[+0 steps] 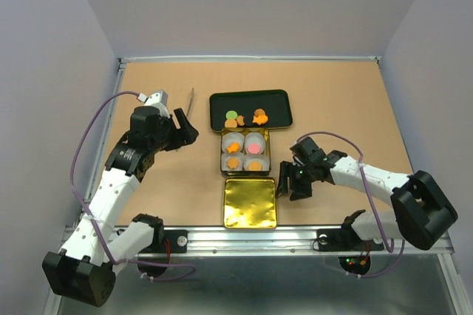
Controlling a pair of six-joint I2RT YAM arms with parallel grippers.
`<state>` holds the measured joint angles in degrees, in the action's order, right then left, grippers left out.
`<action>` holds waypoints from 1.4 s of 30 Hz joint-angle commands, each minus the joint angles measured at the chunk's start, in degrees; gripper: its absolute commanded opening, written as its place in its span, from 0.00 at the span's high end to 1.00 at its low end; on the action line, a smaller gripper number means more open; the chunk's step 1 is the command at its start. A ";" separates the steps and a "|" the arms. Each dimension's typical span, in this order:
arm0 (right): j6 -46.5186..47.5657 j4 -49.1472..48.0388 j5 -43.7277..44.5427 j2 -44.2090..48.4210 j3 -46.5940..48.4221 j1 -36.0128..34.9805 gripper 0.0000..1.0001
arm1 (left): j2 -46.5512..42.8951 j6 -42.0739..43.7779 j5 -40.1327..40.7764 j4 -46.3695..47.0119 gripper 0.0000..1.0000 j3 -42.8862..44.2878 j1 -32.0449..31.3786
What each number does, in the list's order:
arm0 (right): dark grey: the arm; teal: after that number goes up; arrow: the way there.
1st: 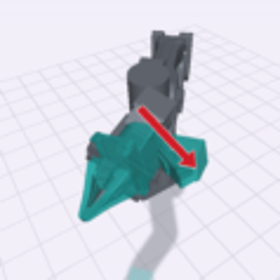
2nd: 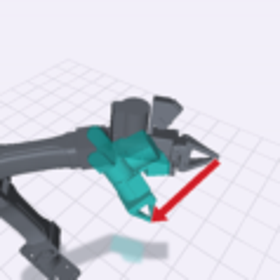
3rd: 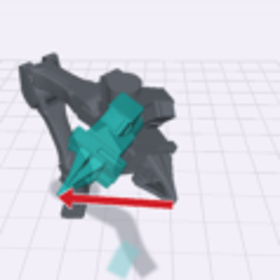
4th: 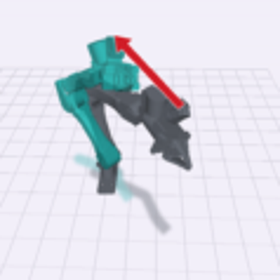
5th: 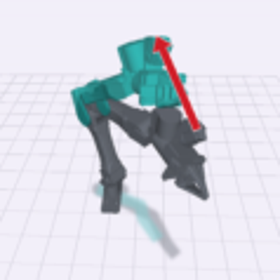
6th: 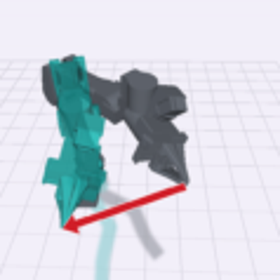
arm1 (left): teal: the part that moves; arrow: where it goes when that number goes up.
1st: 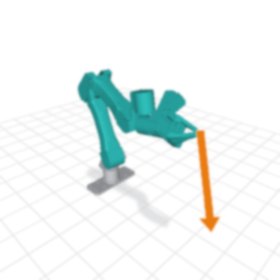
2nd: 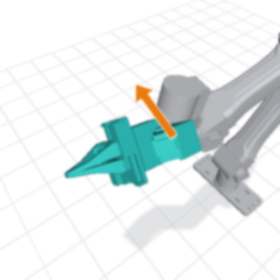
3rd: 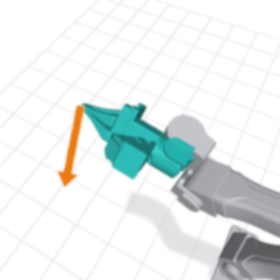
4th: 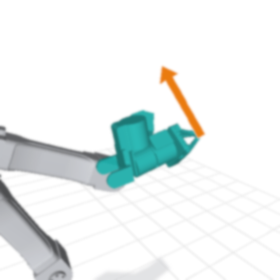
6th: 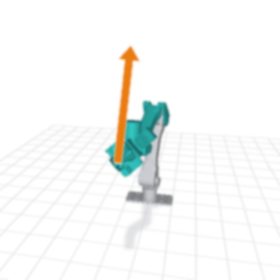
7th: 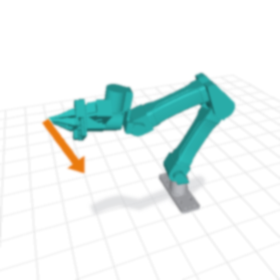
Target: Pack the cookies
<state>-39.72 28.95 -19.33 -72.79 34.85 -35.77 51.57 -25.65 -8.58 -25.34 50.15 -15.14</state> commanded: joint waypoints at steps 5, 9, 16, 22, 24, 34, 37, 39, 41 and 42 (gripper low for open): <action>-1.58 -6.89 2.01 -6.74 0.30 -3.86 0.42 | -1.65 -2.21 2.51 1.70 0.21 1.18 -3.67; -3.16 -7.33 3.86 -9.20 1.53 -6.50 0.51 | -2.00 -2.65 3.04 1.17 0.22 0.65 -4.64; -4.31 -5.93 8.25 -10.35 1.80 -7.56 0.82 | -2.79 -2.21 3.57 0.29 0.22 0.65 -5.25; -3.08 -0.84 10.54 -10.18 4.78 -7.56 1.00 | -1.56 0.42 3.22 -0.58 0.22 2.66 -5.43; -2.47 3.28 11.68 -6.86 7.23 -7.56 0.99 | -1.47 1.91 3.22 -2.68 0.22 4.42 -5.43; -1.49 21.48 13.62 3.97 23.67 -7.56 0.99 | -3.23 2.45 -0.46 -8.41 0.21 12.77 -5.34; -1.93 25.44 14.23 5.03 28.51 -7.56 1.00 | -4.28 0.96 -5.37 -7.10 0.21 12.87 -5.43; -2.20 26.85 14.93 5.03 32.20 -7.65 1.00 | -4.72 0.95 -8.54 -5.95 0.21 12.69 -5.43; -2.37 28.18 16.25 4.33 35.09 -7.65 1.00 | -4.81 1.48 -12.94 -4.28 0.20 12.69 -5.43; -2.46 28.27 16.43 3.81 36.50 -7.56 0.99 | -4.90 1.74 -14.09 -3.75 0.18 12.78 -5.43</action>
<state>-41.82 52.75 -5.41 -68.66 64.66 -43.22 47.53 -24.36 -14.00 -32.40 61.04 -20.25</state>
